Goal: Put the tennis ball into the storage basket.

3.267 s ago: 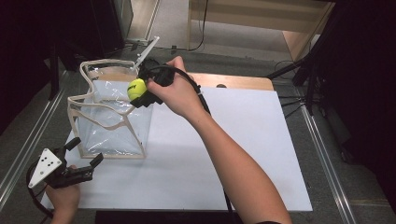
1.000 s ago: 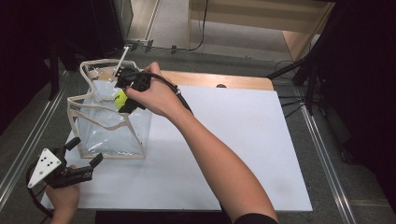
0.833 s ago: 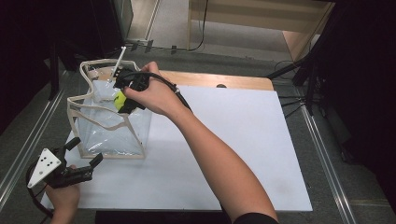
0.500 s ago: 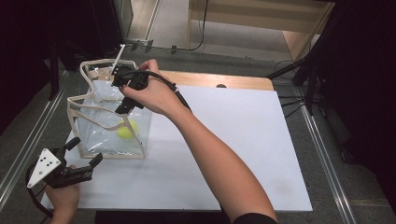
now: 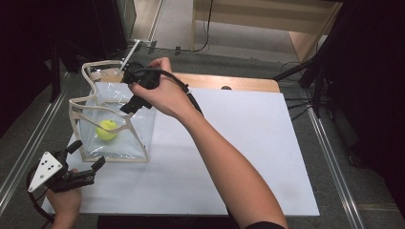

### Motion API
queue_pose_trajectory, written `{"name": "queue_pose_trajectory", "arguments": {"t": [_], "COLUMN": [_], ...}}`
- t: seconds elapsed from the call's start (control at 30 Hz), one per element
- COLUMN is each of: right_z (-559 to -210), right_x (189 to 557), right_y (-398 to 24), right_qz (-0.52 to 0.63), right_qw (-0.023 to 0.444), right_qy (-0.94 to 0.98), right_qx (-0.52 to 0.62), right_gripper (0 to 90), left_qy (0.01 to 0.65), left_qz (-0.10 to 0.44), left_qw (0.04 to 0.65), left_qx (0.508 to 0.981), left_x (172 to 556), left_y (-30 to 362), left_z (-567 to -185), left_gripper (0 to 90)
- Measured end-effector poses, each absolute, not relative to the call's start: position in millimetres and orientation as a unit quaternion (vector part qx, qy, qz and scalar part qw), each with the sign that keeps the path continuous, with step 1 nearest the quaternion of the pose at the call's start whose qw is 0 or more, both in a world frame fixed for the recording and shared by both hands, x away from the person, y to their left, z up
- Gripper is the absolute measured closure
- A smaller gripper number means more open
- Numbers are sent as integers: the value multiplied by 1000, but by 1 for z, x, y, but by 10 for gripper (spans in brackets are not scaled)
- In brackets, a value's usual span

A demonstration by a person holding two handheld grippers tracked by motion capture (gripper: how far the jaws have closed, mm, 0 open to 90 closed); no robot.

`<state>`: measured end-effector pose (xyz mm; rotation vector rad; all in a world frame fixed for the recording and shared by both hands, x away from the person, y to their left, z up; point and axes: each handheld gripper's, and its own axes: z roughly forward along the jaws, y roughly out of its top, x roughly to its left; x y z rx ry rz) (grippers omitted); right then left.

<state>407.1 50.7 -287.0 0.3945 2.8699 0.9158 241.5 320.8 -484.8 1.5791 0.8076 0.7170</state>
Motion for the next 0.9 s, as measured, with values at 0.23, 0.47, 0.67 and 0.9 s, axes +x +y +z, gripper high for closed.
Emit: {"name": "queue_pose_trajectory", "arguments": {"t": [0.23, 0.47, 0.67, 0.9], "right_z": [-289, -295, -302, -309], "right_x": [405, 403, 401, 398], "right_y": [39, 29, 23, 16], "right_qz": [307, 307, 310, 314], "right_qw": [48, 53, 59, 59], "right_qy": [941, 939, 936, 934], "right_qx": [135, 144, 154, 162], "right_gripper": [0, 0, 0, 0], "left_qy": [345, 343, 344, 344], "left_qz": [307, 307, 307, 307], "left_qw": [575, 576, 574, 575], "left_qx": [675, 675, 677, 676], "left_x": [242, 242, 242, 242], "left_y": [320, 320, 320, 320], "left_z": [-485, -485, -485, -485], "left_gripper": [54, 53, 53, 54]}}
